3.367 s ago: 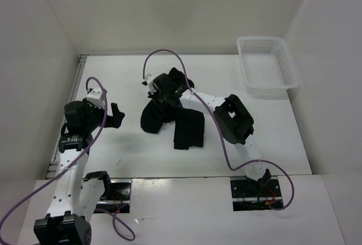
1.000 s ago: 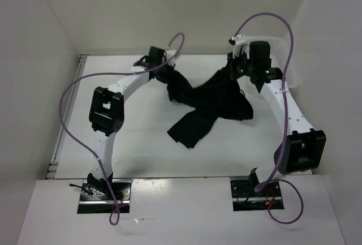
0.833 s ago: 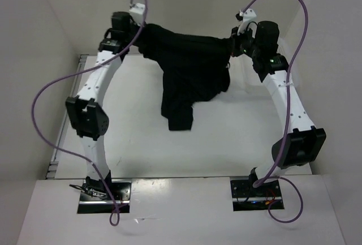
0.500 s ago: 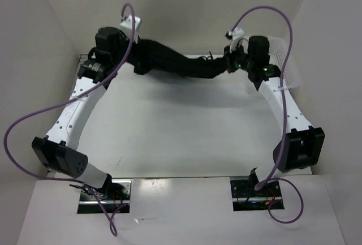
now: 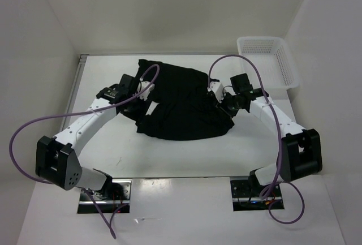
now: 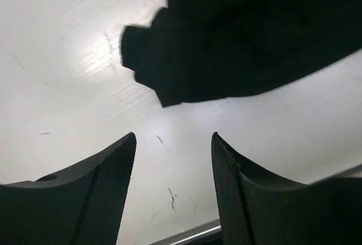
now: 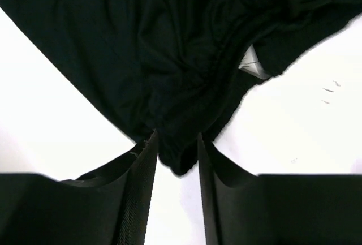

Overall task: Fold and stack the shorts
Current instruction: Flatten the shorts out

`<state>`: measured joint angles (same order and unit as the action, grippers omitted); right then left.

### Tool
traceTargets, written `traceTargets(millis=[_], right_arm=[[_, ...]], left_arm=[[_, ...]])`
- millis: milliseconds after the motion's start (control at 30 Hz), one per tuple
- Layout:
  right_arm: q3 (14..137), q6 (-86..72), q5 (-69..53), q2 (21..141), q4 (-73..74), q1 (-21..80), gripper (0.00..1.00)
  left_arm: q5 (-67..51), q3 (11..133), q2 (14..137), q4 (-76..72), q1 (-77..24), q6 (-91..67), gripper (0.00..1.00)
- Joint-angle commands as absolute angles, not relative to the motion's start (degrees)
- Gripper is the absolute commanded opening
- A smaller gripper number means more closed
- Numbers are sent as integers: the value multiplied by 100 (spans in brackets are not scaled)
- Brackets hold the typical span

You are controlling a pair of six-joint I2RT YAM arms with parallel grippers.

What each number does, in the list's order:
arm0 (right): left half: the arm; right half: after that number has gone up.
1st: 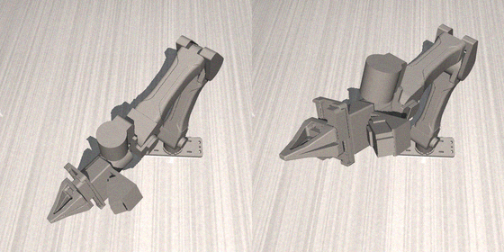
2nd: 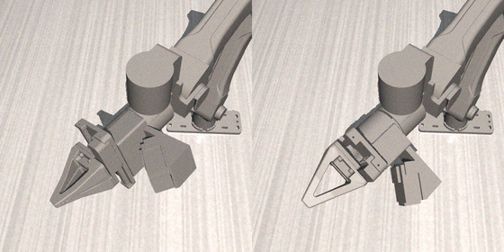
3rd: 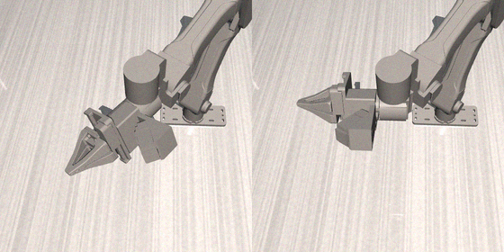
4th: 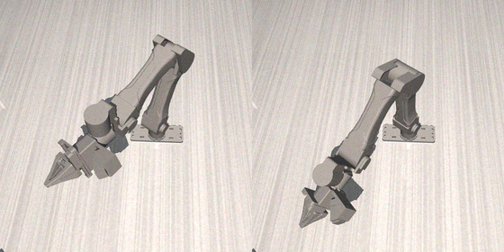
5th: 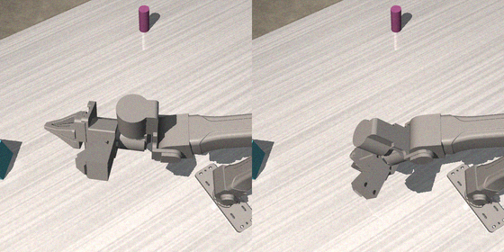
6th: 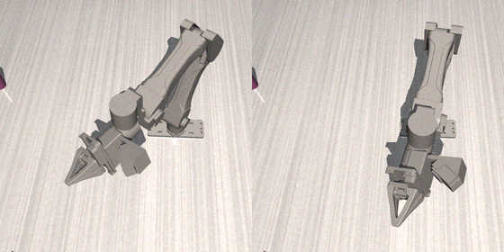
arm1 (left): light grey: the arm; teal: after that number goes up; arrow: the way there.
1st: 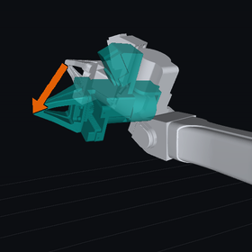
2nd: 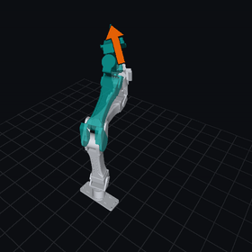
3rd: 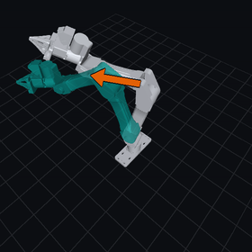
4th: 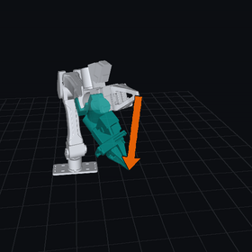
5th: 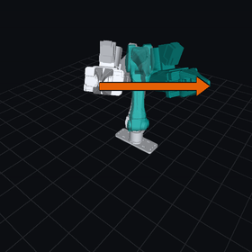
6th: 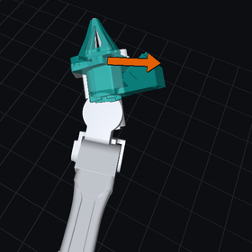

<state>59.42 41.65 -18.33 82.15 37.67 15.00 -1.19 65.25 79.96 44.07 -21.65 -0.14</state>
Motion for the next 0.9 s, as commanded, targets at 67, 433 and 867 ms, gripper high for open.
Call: traceTargets(millis=[67, 433, 867], right_arm=[[6309, 3966, -2275, 8015, 3981, 810, 45], [5897, 2996, -2171, 8420, 3551, 580, 52], [5915, 3437, -2426, 8666, 3867, 686, 60]], left_arm=[[177, 7135, 8620, 3946, -1645, 0, 64], [-1792, 7813, 10503, 3937, -1397, 0, 65], [-563, 7497, 10424, 3744, -1336, 0, 73]])
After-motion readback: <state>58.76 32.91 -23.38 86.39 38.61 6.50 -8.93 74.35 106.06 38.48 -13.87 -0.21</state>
